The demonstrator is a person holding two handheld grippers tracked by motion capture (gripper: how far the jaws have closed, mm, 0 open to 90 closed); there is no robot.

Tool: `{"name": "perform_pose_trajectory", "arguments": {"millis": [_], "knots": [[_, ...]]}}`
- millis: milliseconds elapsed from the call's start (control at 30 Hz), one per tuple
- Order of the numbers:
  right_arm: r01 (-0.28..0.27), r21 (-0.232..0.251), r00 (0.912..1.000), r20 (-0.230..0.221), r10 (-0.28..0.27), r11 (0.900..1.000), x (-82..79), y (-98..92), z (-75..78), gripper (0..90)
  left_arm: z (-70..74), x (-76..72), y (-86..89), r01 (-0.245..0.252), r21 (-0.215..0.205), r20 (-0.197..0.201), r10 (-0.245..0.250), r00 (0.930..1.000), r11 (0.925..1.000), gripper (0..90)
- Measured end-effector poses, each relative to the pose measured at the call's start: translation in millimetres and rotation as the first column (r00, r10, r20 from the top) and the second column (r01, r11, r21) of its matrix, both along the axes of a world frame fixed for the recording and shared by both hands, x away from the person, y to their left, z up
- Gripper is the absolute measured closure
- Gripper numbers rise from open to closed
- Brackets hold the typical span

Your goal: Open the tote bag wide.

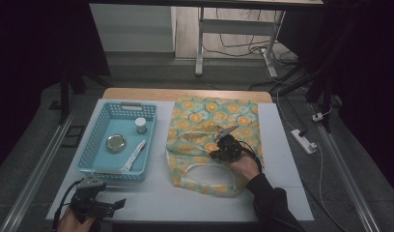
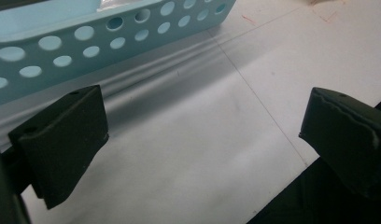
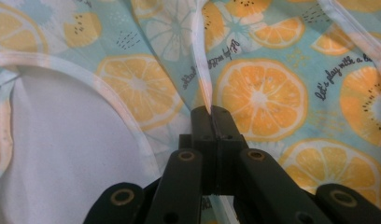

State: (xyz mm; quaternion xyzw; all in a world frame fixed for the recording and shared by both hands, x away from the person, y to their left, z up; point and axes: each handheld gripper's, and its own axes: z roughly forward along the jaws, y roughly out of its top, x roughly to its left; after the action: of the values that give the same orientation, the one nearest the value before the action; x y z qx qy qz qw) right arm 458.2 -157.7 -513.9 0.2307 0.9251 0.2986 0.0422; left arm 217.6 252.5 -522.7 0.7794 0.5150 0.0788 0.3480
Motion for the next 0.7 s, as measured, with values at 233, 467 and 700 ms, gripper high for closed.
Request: {"name": "perform_pose_trajectory", "arguments": {"millis": [233, 467, 700], "knots": [[0.009, 0.073, 0.9999, 0.006, -0.009, 0.997, -0.6, -3.5, 14.2, 90.0, -0.1, 0.0, 0.1, -0.001, -0.001, 0.002, 0.001, 1.0, 1.0, 1.0], [-0.005, 0.098, 0.9983, 0.059, -0.001, 0.995, -8.0, -1.0, 27.6, 90.0, -0.1, 0.1, 0.0, -0.002, 0.0, 0.0, 0.002, 1.0, 1.0, 1.0], [-0.017, 0.143, 0.9959, 0.09, 0.004, 0.99, -15.2, 2.1, 45.5, 90.0, -0.1, 0.2, -0.1, -0.002, 0.0, -0.001, 0.002, 1.0, 1.0, 1.0]]}}
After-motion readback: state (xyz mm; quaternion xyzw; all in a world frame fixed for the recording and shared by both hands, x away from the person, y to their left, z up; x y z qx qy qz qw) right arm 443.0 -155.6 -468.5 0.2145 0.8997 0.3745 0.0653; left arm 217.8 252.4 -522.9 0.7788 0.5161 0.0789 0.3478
